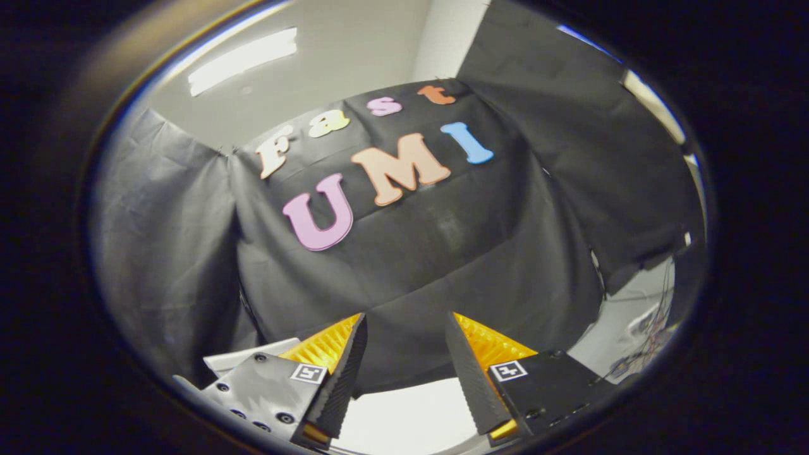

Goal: Open the toilet lid.

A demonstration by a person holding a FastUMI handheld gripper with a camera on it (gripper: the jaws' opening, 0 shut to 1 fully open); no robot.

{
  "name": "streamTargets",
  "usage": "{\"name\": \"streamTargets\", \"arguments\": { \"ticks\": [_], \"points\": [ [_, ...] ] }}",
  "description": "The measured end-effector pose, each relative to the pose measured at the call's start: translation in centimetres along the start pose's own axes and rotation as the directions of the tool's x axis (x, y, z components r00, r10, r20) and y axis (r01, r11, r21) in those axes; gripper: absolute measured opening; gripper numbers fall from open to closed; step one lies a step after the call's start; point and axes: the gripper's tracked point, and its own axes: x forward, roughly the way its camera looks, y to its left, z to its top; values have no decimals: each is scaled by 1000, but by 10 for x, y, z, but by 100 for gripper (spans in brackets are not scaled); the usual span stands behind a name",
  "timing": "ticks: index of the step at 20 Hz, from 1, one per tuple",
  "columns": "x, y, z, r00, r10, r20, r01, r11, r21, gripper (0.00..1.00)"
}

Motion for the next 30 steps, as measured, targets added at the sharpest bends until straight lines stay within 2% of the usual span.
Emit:
{"name": "streamTargets", "arguments": {
  "ticks": [2, 5, 10, 13, 20, 24, 27, 30],
  "points": [
    [-6, -17, -19, 995, -97, -3, 97, 990, 104, 77],
    [-28, -33, -56, 976, -215, -32, 217, 949, 229, 74],
    [-60, -47, -122, 942, -312, -122, 335, 859, 387, 74],
    [-79, -49, -154, 925, -343, -162, 378, 802, 463, 74],
    [-100, -37, -216, 895, -361, -263, 447, 714, 539, 74],
    [-107, -28, -239, 884, -351, -309, 467, 701, 540, 74],
    [-118, -35, -252, 853, -393, -343, 520, 693, 500, 74],
    [-128, -38, -259, 830, -425, -361, 556, 667, 496, 74]
  ]
}}
